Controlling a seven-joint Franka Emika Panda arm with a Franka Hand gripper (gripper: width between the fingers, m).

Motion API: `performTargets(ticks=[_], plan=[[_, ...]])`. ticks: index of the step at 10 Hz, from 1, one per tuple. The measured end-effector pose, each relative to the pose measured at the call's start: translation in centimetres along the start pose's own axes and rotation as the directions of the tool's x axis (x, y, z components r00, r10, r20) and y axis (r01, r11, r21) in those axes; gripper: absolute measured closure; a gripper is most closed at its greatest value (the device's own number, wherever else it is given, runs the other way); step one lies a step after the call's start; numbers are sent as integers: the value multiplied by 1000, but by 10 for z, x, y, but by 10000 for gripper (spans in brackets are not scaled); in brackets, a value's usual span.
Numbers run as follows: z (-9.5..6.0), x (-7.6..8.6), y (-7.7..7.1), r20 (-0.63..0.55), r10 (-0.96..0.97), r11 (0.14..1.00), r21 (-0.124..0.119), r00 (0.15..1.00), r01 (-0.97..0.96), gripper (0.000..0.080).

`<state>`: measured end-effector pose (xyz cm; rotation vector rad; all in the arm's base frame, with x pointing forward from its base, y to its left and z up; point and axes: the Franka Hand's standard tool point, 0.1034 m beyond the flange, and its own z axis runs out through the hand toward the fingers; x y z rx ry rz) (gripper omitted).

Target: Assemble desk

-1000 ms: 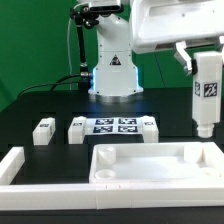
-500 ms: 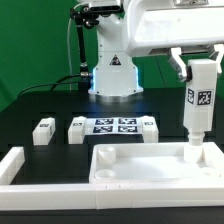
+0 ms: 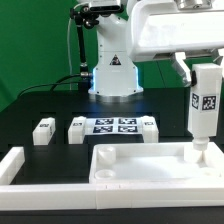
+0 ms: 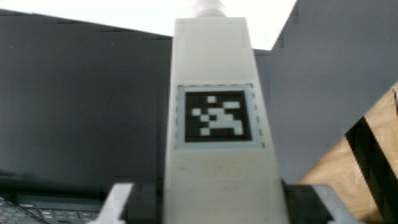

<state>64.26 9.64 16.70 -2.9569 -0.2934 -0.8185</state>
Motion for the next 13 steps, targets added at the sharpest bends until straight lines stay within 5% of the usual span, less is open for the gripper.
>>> performTargets(ticks=[6, 13], plan=[[25, -17, -6, 30, 1, 1000, 10, 1000, -2, 512], [33, -22, -15, 36, -8, 1000, 19, 999, 8, 512]])
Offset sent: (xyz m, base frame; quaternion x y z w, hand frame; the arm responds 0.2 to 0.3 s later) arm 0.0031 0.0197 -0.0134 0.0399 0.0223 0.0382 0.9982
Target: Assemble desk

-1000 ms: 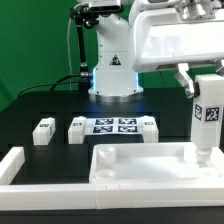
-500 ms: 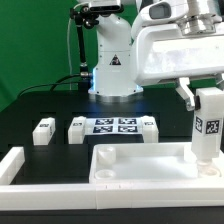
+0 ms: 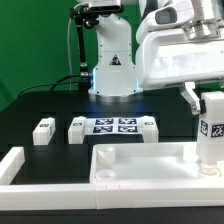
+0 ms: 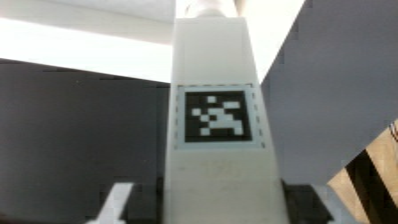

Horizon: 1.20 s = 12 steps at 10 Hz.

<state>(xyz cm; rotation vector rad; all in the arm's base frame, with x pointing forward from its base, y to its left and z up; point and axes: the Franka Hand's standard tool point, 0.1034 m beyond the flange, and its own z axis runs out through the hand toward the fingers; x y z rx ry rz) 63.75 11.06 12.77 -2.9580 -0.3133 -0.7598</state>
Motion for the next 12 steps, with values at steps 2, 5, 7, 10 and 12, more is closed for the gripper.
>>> performTargets(ticks=[2, 5, 7, 10, 12], plan=[[5, -5, 0, 8, 1, 1000, 1, 1000, -1, 511], [10, -6, -1, -11, 0, 1000, -1, 1000, 0, 511], [11, -4, -2, -39, -1, 1000, -3, 999, 1, 511], [6, -2, -1, -43, -2, 1000, -4, 999, 2, 511], [8, -4, -1, -39, -2, 1000, -4, 999, 2, 432]])
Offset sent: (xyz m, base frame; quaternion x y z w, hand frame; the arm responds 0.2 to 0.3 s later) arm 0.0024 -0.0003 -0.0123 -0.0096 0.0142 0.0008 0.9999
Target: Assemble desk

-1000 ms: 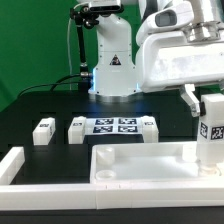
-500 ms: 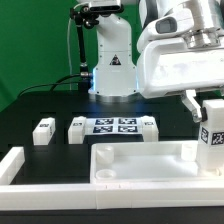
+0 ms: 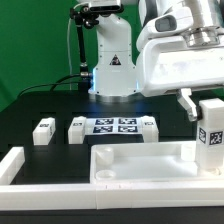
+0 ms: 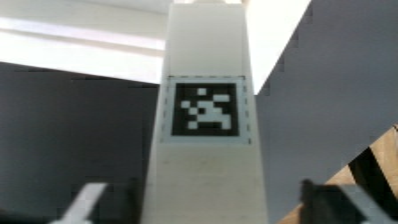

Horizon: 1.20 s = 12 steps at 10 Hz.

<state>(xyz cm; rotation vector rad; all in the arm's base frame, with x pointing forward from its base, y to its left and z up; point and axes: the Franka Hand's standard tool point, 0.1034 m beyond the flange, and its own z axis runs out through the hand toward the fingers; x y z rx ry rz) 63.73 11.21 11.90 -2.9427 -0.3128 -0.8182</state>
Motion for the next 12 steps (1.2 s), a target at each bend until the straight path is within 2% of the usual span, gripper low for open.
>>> performTargets(ticks=[1, 2, 3, 10, 11, 12], plan=[[0, 0, 0, 0, 0, 1000, 0, 1000, 0, 249], [0, 0, 0, 0, 0, 1000, 0, 1000, 0, 249], [0, 0, 0, 0, 0, 1000, 0, 1000, 0, 170], [0, 0, 0, 0, 0, 1000, 0, 1000, 0, 151], [-2, 1, 4, 34, -6, 1000, 2, 999, 6, 151], [-9, 10, 10, 72, -5, 1000, 3, 997, 5, 151]])
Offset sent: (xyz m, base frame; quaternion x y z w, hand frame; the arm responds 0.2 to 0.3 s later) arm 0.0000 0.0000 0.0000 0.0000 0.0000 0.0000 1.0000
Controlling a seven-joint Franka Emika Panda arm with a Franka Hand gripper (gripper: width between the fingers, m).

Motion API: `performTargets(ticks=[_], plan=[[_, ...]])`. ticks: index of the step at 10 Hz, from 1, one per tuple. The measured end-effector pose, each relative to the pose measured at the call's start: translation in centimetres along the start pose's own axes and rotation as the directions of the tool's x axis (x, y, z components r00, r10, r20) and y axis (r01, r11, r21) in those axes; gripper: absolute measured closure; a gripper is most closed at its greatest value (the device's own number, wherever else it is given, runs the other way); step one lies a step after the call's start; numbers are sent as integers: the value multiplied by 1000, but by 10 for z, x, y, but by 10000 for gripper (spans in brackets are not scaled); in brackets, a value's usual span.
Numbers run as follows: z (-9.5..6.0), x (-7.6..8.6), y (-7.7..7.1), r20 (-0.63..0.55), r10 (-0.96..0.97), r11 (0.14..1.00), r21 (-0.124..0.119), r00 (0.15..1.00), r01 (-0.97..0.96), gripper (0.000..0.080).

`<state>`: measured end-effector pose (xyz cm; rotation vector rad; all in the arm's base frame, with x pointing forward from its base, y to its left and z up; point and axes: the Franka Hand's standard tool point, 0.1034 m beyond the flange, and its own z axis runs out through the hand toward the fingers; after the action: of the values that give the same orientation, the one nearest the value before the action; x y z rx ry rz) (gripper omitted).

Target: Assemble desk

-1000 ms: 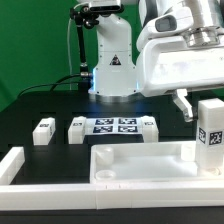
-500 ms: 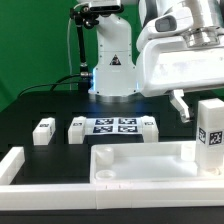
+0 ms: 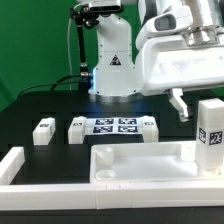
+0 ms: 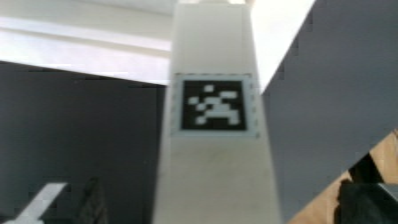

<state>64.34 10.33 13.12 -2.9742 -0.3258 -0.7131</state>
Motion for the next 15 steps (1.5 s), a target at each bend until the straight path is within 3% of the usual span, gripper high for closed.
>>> performTargets(ticks=[1, 4, 6, 9, 10, 12, 13, 14, 15], plan=[[-2, 4, 3, 14, 3, 1000, 1, 1000, -3, 151], [-3, 4, 4, 239, 12, 999, 33, 971, -20, 151], [-4, 4, -5, 405, 25, 997, 54, 914, -51, 151], [6, 4, -5, 496, 10, 996, 71, 868, -52, 151], [12, 3, 1, 481, 12, 996, 69, 876, -52, 151], [14, 1, 0, 485, 15, 996, 68, 874, -56, 151], [14, 1, 0, 487, 35, 996, 59, 873, -73, 274], [14, 1, -1, 489, 84, 992, 38, 868, -118, 274], [14, 1, -2, 491, 170, 981, -4, 855, -193, 412]])
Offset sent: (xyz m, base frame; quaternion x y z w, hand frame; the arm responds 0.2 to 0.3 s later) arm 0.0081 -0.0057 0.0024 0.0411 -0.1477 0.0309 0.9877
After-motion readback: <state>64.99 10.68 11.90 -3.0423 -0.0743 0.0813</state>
